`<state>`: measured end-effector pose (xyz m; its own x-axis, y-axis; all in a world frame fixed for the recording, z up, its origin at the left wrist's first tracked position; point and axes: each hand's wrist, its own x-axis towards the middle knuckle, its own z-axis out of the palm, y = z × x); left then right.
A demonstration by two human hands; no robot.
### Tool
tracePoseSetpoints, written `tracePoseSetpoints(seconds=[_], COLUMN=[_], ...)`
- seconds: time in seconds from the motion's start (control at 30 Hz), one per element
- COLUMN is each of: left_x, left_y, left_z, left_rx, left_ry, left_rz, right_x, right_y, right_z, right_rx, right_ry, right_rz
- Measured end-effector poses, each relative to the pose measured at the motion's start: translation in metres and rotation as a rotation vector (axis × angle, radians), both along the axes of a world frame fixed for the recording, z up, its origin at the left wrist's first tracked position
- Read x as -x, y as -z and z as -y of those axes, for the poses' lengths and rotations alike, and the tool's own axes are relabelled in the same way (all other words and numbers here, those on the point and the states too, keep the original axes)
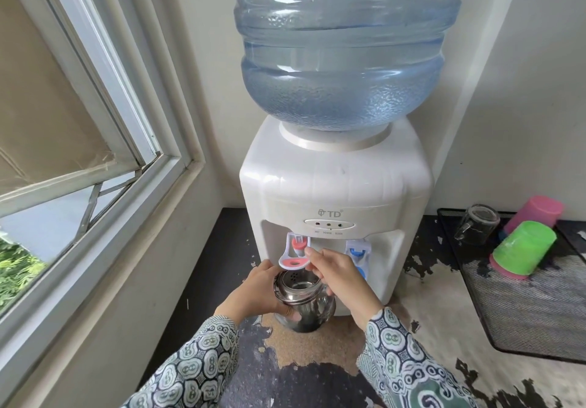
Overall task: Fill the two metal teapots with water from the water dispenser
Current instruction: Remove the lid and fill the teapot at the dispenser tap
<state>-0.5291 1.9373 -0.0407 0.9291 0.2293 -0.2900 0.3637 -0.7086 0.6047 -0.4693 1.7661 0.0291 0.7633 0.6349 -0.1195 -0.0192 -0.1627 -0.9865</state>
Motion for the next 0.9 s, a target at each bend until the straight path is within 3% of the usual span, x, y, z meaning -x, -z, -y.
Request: tracePoseSetpoints(seconds=[0.53, 0.9], left_x=[0.000, -0.001], left_y=[-0.005, 0.000], left_z=[0.005, 0.003], left_rx=[-0.051, -0.080], left_ry=[-0.002, 0.012], left_rz=[-0.035, -0.055], right_x=[-0.007, -0.001], right_y=[0.013, 0.035], right_z=[-0.002, -0.004], right_rx=[-0.022, 0.032], right_ry=[-0.032, -0.021], right_rz=[-0.090, 0.049])
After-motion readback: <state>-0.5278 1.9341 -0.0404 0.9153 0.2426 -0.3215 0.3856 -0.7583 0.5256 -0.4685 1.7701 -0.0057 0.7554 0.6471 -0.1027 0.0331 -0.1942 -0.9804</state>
